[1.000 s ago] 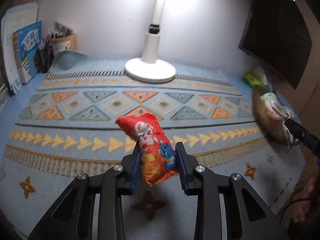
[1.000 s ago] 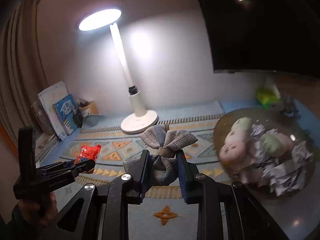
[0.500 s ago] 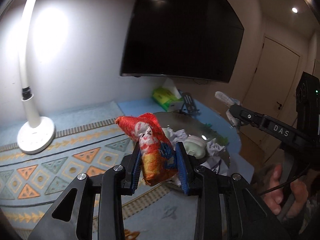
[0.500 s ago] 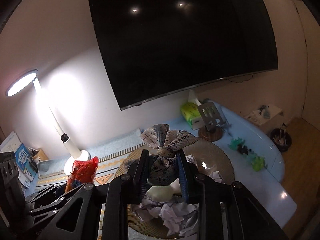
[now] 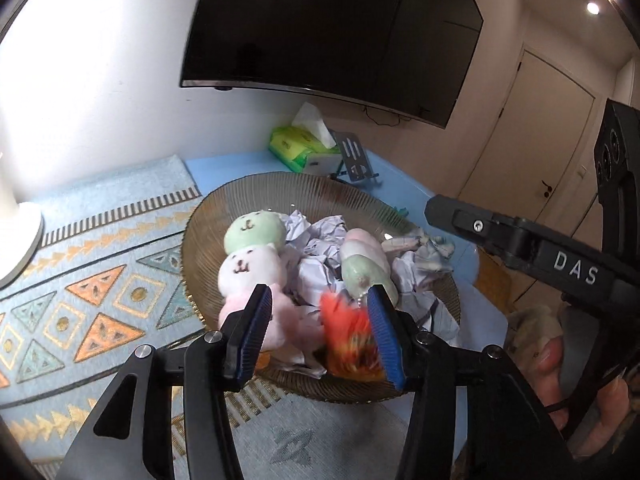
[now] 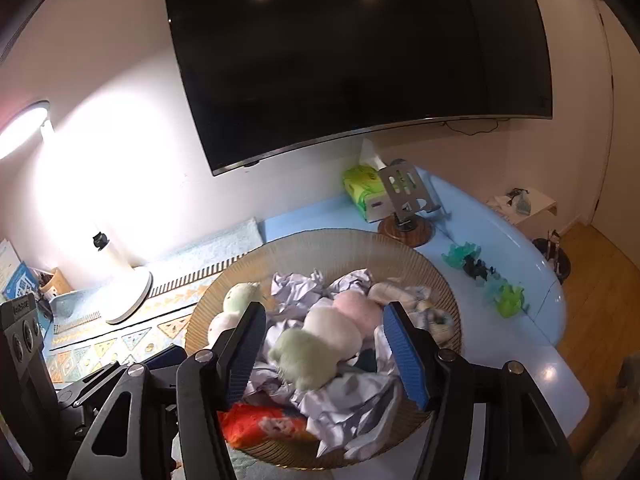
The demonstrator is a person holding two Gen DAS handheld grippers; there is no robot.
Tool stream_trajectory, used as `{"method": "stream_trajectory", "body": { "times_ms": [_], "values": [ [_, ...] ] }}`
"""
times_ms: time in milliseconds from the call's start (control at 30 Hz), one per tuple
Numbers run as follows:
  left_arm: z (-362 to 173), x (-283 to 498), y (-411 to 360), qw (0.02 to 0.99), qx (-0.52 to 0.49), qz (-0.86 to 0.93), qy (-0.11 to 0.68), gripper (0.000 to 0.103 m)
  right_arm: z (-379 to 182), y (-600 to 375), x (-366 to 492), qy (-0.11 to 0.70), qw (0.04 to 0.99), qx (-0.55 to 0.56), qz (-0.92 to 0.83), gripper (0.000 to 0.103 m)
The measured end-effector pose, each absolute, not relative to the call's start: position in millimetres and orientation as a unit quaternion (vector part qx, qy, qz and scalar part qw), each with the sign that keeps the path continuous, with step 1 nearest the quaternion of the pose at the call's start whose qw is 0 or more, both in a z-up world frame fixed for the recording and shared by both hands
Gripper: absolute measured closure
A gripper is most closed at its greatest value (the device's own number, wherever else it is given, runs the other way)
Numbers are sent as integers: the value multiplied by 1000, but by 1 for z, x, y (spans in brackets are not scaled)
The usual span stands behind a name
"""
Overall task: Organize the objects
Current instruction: 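Carry the snack bag and plaid bow to the amber bowl and open both tools, then bring both open tools back over the empty desk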
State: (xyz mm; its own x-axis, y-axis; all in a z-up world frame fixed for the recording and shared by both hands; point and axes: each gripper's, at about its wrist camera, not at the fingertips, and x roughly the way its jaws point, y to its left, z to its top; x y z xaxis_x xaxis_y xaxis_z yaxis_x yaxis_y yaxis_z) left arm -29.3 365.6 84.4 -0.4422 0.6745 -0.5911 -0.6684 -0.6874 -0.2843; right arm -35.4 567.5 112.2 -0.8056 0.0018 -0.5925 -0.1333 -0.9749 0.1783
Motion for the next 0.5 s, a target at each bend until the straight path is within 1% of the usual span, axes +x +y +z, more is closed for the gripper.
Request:
{"method": "stream_trajectory", "body": {
  "times_ms": [233, 500],
  "values": [
    [94, -9, 338, 381, -327, 865, 11, 56, 122, 536, -24, 99, 1, -299, 949, 43],
    [102, 7, 282, 341, -310, 887, 4, 56, 130, 474, -16, 71, -53, -299, 950, 42]
  ]
}}
